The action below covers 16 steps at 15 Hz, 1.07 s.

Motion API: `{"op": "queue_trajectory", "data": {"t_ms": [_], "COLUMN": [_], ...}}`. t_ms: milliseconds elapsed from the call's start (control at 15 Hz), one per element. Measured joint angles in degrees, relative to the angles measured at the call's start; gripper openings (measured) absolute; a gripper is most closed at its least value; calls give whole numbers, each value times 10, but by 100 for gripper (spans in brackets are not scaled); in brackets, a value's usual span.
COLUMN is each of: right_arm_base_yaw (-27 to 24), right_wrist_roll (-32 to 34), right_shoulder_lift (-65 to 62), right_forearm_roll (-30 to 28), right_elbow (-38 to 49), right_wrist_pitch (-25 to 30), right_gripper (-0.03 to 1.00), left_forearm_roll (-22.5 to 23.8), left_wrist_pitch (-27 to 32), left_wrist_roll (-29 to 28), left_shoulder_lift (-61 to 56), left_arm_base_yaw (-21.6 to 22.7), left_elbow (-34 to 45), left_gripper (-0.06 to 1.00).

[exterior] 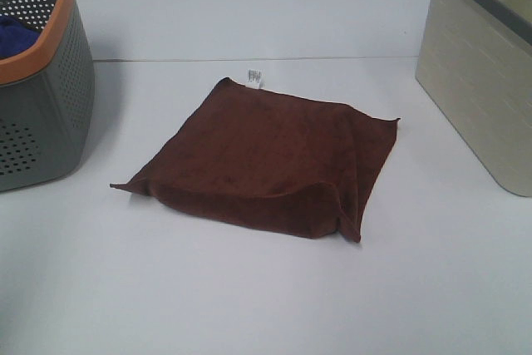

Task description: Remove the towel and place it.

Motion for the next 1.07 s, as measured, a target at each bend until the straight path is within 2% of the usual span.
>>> {"op": "queue_trajectory", "data": {"t_ms": [133, 200, 333, 467, 667, 800, 867, 1067], "right_arm_base_yaw": [0, 0, 0, 0, 0, 0, 0, 0], "right_wrist_roll": [-13, -36, -48, -54, -68, -69, -72, -78], "right_shoulder_lift": [-52, -96, -112, -112, -112, -112, -112, -112], "right_forearm_roll": [0, 0, 0, 2, 28, 42, 61, 62], "right_elbow": [29, 54, 81, 98, 132, 136, 147, 156], "right_wrist_pitch": [0, 0, 0, 0, -2, -4, -21, -21], "right_gripper": [74, 74, 74, 74, 74, 74, 74, 72], "left_forearm_roll": [1, 1, 1, -3, -52, -84, -116, -123], "left_wrist_pitch": [-7, -3, 1, 2, 2, -3, -36, -44], "left_wrist_roll": [24, 63, 77, 77, 78, 83, 96, 105], "left_shoulder_lift": [-76, -143, -219, -270, -356, -362, -362, -362], "left_arm_base_yaw": [0, 0, 0, 0, 0, 0, 0, 0], "left_elbow": [56, 110, 163, 187, 207, 223, 262, 266], "left_gripper": [93, 93, 93, 93, 93, 93, 93, 93]}}
